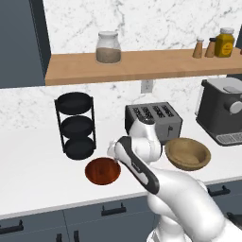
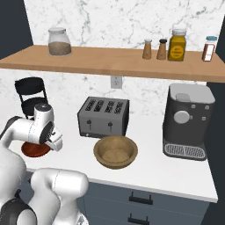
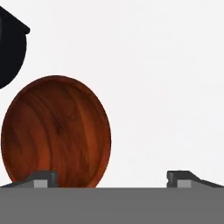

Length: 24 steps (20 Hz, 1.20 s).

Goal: Pick up the bowls on the counter and stack them on top of one another in the open cabinet. Place the smaller bowl on top of the larger bowl.

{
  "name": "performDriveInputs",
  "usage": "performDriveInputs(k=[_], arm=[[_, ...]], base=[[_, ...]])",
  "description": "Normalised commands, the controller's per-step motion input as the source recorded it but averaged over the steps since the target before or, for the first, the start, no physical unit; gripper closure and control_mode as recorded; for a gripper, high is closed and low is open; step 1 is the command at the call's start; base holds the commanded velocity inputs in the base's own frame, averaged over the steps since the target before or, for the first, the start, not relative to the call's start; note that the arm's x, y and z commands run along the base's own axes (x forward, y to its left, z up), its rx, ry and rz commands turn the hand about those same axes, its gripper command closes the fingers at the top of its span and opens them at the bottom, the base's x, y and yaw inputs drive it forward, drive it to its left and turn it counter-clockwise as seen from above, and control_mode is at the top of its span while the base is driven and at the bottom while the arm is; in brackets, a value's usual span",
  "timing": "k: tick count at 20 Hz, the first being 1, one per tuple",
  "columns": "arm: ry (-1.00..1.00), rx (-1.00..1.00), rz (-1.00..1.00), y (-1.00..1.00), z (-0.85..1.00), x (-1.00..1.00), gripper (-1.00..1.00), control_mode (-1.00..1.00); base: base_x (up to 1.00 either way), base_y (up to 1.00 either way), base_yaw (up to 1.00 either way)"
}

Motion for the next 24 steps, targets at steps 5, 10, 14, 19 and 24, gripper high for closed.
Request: performDriveInputs(k=[5, 10, 14, 19, 24], arm=[[0.01, 0.0, -0.01, 0.11, -0.44, 0.42, -1.0, -1.0], [0.01, 0.0, 0.0, 0.17, -0.39, 0.33, -1.0, -1.0], [0.0, 0.0, 0.0, 0.21, -0.22, 0.15, -1.0, -1.0], [0.02, -0.02, 0.0, 0.08, -0.1, 0.0, 1.0, -1.0], [0.01, 0.0, 0.0, -0.02, 0.01, 0.0, 1.0, -1.0]], base=[[0.0, 0.0, 0.0], [0.0, 0.0, 0.0], [0.0, 0.0, 0.0], [0.0, 0.0, 0.0], [0.0, 0.0, 0.0]])
